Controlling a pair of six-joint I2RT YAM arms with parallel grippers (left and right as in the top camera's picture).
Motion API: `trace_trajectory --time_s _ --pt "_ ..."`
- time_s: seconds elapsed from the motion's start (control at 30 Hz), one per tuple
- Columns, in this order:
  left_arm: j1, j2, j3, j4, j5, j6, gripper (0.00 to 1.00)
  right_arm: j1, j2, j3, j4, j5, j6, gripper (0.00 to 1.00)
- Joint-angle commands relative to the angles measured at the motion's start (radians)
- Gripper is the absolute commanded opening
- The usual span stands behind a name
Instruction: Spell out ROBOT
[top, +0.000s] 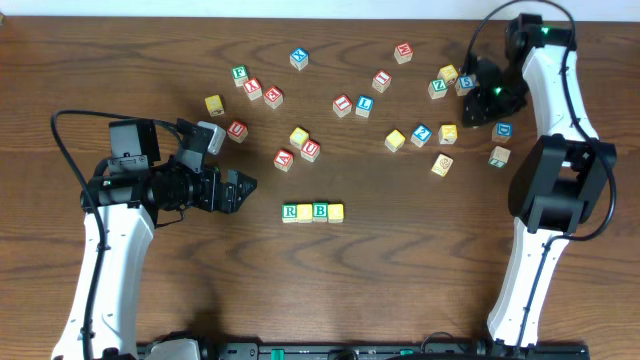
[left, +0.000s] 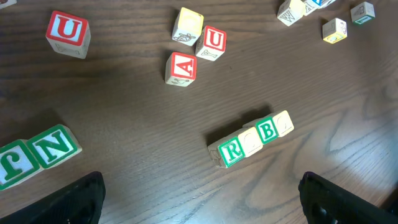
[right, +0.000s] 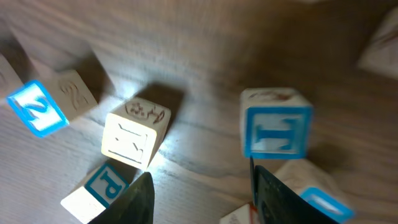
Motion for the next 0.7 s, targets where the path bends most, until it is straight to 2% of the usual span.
trace_trajectory --time_s 0.0,0.2,0.33,0.5,0.6,0.67 --pt "0.005 -0.005 0.010 0.000 0.002 0.009 0.98 0.011 -0.001 0.076 -0.014 -0.014 0.005 0.48" --pt "0.005 -0.005 0.010 0.000 0.002 0.009 0.98 0.010 -0.001 0.099 -0.013 0.047 0.064 0.49" --pt "0.005 -0.005 0.010 0.000 0.002 0.009 0.98 -0.002 -0.001 0.100 0.011 0.131 0.177 0.49" --pt "0.005 -0.005 0.010 0.000 0.002 0.009 0.98 -0.006 -0.001 0.099 0.045 0.226 0.404 0.50" --pt "0.005 -0.005 0.010 0.000 0.002 0.009 0.98 -0.004 -0.001 0.099 0.061 0.241 0.592 0.40" --pt "0.005 -0.005 0.010 0.000 0.002 0.009 0.98 -0.003 -0.001 0.099 0.065 0.240 0.709 0.38"
